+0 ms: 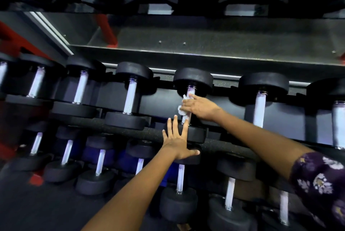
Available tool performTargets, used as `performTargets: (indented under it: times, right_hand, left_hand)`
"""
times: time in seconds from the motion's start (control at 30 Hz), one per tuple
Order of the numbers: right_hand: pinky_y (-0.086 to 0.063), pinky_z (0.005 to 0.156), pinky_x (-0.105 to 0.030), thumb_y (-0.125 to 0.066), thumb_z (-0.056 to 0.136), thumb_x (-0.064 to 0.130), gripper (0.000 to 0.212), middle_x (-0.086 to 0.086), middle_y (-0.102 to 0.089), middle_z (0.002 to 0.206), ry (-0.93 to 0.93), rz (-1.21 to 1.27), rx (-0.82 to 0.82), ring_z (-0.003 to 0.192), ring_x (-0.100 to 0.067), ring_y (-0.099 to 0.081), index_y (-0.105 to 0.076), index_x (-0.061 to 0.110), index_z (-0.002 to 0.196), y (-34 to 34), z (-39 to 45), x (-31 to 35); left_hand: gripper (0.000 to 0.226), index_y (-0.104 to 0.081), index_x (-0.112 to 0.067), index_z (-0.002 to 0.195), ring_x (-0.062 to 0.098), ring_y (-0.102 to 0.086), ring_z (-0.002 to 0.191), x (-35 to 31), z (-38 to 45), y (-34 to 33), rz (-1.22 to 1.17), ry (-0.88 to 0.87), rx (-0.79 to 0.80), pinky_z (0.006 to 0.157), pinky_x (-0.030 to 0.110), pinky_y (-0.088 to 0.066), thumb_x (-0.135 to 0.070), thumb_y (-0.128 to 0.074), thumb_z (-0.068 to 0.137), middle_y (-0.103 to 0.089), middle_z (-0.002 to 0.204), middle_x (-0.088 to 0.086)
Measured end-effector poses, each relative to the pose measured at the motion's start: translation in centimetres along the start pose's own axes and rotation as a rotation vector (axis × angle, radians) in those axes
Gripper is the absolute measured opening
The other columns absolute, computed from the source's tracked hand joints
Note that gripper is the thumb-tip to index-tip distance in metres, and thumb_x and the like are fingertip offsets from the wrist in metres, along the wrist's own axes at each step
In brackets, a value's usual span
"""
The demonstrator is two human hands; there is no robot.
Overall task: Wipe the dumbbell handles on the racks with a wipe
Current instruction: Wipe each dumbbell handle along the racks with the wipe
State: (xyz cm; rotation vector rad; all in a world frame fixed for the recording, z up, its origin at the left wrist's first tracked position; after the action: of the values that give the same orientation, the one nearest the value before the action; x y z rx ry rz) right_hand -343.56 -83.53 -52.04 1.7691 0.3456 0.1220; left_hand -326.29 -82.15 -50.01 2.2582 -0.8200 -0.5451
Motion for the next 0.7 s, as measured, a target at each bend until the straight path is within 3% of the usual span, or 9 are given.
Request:
performTargets:
  times: [0.1, 0.23, 0.43, 0.57, 0.63, 0.7]
  right_hand:
    - [0.001, 0.113, -0.029, -0.029, 0.099, 0.011, 0.046, -0.006, -0.034, 0.147, -0.108, -0.020, 0.014, 0.141, -0.017, -0.021, -0.027, 0.013, 0.145, 1.5, 0.4, -0.7]
    - [-0.004, 0.113, -0.027, -0.032, 0.097, 0.010, 0.042, -0.001, -0.044, 0.142, 0.141, 0.038, 0.164, 0.136, -0.014, -0.030, -0.042, 0.015, 0.137, 0.6, 0.0, 2.4]
    - [0.004, 0.115, -0.034, -0.032, 0.097, 0.009, 0.047, 0.007, -0.033, 0.150, 0.107, -0.018, 0.185, 0.143, -0.014, -0.016, -0.036, 0.022, 0.142, 1.8, 0.4, 1.0]
    - [0.002, 0.115, -0.031, -0.043, 0.086, -0.002, 0.060, -0.001, -0.032, 0.151, 0.112, 0.253, 0.162, 0.143, -0.012, -0.016, -0.038, 0.020, 0.142, 0.3, -1.1, 1.8]
    - [-0.004, 0.116, -0.031, -0.045, 0.082, -0.005, 0.062, -0.003, -0.034, 0.150, 0.092, 0.362, 0.144, 0.142, -0.013, -0.020, -0.042, 0.018, 0.139, 0.3, -1.9, 1.2]
    - [-0.026, 0.113, -0.036, -0.046, 0.084, -0.003, 0.054, -0.002, -0.038, 0.147, 0.044, 0.388, 0.139, 0.141, -0.013, -0.023, -0.048, 0.017, 0.135, 0.3, -2.4, 1.4]
  left_hand:
    - [0.118, 0.035, -0.021, 0.143, 0.039, 0.040, 0.134, 0.0, 0.0, -0.2, 0.004, -0.012, -0.003, 0.115, 0.057, 0.008, -0.068, -0.055, 0.083, 0.046, 0.145, 0.018]
    - [0.118, 0.031, -0.019, 0.146, 0.039, 0.038, 0.136, 0.0, 0.0, -0.3, 0.004, -0.019, -0.022, 0.115, 0.057, 0.006, -0.067, -0.056, 0.083, 0.044, 0.147, 0.019]
    - [0.119, 0.033, -0.017, 0.145, 0.039, 0.038, 0.136, 0.0, 0.1, -0.4, 0.018, -0.003, -0.026, 0.115, 0.057, 0.005, -0.064, -0.058, 0.084, 0.045, 0.146, 0.018]
    - [0.121, 0.035, -0.013, 0.143, 0.039, 0.038, 0.136, -0.1, 0.0, -0.5, 0.009, -0.003, -0.037, 0.115, 0.057, 0.005, -0.061, -0.059, 0.085, 0.044, 0.146, 0.018]
    - [0.121, 0.036, -0.013, 0.142, 0.039, 0.038, 0.136, -0.1, 0.0, -0.5, 0.012, -0.007, -0.030, 0.115, 0.057, 0.005, -0.061, -0.059, 0.085, 0.045, 0.146, 0.018]
    - [0.121, 0.036, -0.014, 0.142, 0.039, 0.038, 0.136, 0.0, 0.0, -0.5, 0.012, -0.011, -0.035, 0.115, 0.057, 0.005, -0.060, -0.060, 0.085, 0.045, 0.146, 0.018]
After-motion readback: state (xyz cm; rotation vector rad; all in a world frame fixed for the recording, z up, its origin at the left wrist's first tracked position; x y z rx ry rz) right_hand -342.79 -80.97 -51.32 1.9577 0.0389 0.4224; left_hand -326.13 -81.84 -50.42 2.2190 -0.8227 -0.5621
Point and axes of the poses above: each hand's wrist, its own z-axis towards the middle knuckle, its own y-axis out of the back of the hand, x = y × z, the point moved 1 cm from there along z, towards the middle knuckle
